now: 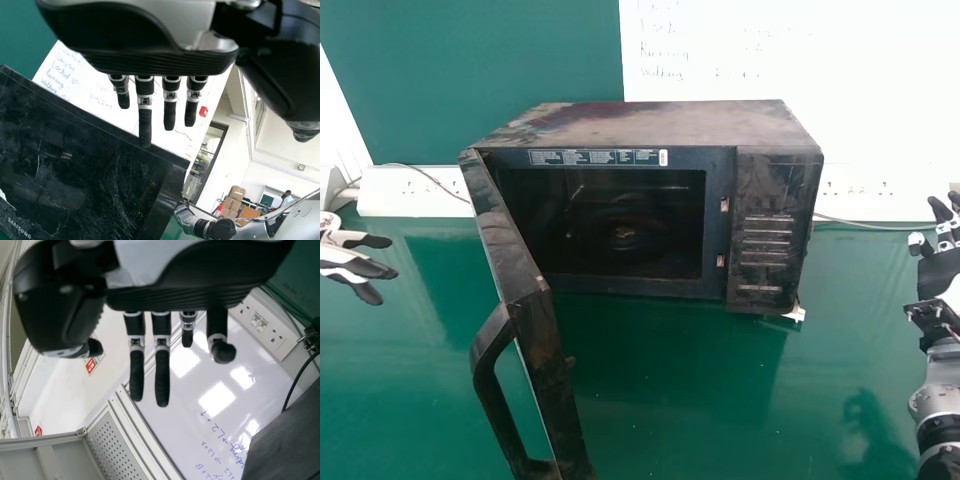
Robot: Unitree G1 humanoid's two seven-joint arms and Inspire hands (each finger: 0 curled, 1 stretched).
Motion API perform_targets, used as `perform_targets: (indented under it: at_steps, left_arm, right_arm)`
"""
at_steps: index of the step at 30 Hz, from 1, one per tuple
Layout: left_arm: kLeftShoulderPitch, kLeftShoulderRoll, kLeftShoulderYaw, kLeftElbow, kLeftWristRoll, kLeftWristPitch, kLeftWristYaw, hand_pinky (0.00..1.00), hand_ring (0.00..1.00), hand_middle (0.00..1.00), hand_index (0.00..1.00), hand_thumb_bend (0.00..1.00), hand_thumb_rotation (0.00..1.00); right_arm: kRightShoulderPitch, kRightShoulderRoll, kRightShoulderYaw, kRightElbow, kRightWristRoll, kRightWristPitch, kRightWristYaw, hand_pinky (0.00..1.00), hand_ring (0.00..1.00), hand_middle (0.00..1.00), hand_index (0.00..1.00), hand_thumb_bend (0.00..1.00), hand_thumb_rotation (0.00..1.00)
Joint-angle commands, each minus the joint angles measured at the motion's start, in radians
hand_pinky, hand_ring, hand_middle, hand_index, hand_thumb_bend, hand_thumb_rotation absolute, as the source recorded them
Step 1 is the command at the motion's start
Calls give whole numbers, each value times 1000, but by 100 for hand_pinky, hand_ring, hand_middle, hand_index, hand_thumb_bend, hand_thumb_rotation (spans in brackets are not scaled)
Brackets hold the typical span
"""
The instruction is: Open the door of oven
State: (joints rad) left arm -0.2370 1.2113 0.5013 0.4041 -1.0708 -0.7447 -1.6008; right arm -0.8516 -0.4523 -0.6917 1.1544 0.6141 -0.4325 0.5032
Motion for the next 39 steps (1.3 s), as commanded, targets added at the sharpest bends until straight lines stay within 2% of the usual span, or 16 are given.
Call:
perform_targets:
  at_steps: [1, 22, 39]
  left_arm:
    - [17, 5, 22, 2, -12, -8, -14, 5, 12, 48, 49, 52, 0]
    - [-1, 11, -4, 41, -15, -21, -14, 5, 12, 48, 49, 52, 0]
    - [43, 10, 3, 52, -35, -53, -14, 5, 12, 48, 49, 52, 0]
  right_arm:
    - [8, 13, 2, -13, -3, -14, 2, 58, 74, 91, 92, 100, 89]
    - [2, 30, 12, -11, -8, -27, -10, 58, 74, 91, 92, 100, 89]
    - [23, 56, 13, -25, -5, -51, -3, 58, 74, 91, 92, 100, 89]
